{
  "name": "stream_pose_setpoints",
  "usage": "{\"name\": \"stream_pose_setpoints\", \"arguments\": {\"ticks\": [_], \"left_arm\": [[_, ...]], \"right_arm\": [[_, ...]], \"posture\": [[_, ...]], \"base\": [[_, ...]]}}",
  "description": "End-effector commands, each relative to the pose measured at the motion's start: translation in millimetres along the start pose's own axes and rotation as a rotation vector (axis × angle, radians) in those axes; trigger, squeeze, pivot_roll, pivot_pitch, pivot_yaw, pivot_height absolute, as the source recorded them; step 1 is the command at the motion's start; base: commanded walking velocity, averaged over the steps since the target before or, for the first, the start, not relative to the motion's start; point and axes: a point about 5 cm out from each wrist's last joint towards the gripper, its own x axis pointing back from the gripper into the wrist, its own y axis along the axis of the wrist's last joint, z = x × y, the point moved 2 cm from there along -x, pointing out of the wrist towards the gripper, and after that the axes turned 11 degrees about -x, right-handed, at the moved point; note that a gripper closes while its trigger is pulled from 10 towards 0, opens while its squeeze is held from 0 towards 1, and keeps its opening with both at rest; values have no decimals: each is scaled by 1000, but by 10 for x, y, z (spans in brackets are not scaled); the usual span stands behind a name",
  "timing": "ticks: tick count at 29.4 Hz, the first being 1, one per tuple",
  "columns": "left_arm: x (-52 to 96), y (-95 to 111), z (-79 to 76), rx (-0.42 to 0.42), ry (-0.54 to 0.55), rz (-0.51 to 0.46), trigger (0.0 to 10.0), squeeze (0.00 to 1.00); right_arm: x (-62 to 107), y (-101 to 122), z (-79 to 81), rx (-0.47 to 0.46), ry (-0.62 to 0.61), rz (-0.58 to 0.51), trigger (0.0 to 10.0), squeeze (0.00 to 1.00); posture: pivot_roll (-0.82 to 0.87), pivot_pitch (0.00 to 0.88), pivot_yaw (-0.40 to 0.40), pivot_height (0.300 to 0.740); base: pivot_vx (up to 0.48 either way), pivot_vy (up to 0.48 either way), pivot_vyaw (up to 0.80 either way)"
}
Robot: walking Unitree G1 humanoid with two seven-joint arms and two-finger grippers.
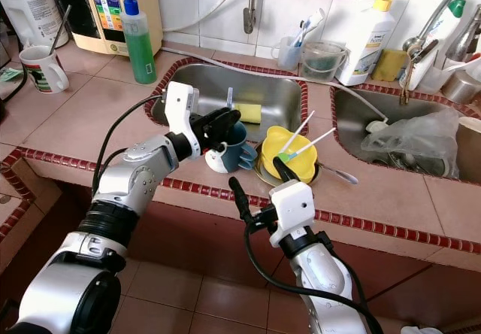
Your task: Kitchen organization
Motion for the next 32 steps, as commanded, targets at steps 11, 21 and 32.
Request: {"name": "stream_pose_setpoints", "arguments": {"ticks": [11,21,32], "left_arm": [[-137,140,18,-94,61,15,10000,1000],[-81,285,221,-154,117,11,10000,0],[-5,300,366,-151,96,37,10000,1000]], "right_arm": [[2,139,-20,-16,-23,-47,10000,0],[20,133,-22,-26,-31,-47,10000,0],[-27,133,-40,-31,-30,-48,10000,0]], "posture": [[-8,50,-17,740],[-5,46,-14,740],[19,47,-16,740]], "base": [[0,0,0],[0,0,0],[0,0,0]]}}
